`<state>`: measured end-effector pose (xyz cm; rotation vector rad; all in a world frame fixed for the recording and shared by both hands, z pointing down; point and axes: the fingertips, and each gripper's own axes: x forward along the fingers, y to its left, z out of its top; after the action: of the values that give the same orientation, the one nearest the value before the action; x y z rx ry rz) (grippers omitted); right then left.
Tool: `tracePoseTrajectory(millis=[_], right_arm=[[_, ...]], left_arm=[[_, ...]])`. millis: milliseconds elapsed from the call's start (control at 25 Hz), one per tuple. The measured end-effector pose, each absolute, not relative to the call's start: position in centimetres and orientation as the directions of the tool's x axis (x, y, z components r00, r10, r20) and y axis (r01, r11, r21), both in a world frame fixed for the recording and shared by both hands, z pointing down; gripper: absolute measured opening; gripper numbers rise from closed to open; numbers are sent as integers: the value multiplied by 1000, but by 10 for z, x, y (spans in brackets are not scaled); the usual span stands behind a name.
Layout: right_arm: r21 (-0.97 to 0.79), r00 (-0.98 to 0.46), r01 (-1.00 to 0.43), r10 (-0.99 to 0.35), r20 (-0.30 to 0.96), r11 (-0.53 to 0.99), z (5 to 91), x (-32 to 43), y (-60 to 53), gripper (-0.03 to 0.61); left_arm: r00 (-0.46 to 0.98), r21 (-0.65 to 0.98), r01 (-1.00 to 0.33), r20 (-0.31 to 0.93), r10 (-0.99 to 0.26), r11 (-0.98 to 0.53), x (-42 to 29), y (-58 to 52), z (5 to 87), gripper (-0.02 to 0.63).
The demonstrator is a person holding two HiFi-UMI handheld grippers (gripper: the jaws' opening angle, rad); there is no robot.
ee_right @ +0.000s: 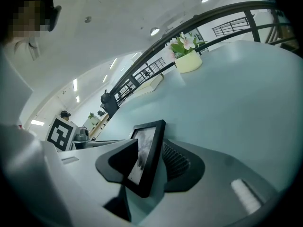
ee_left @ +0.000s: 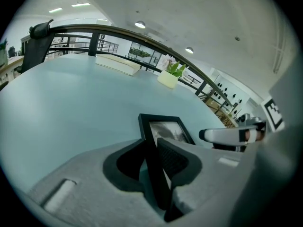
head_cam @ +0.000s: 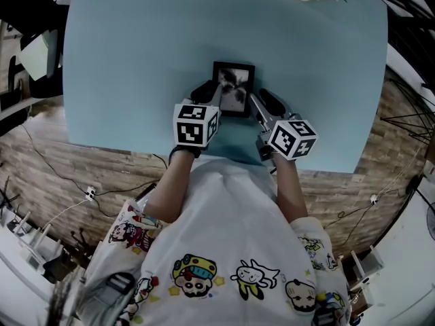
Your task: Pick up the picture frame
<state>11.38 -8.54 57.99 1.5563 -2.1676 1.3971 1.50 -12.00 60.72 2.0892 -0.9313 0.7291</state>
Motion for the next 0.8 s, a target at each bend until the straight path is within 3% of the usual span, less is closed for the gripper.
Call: tracePoseTrajectory(millis=[800], right_arm=[[-722,-559,-691,-609,562,-32,595,106,-85,184]], left_arm=[[603,479,-791,713,-356,-382,14,-124,608,71]])
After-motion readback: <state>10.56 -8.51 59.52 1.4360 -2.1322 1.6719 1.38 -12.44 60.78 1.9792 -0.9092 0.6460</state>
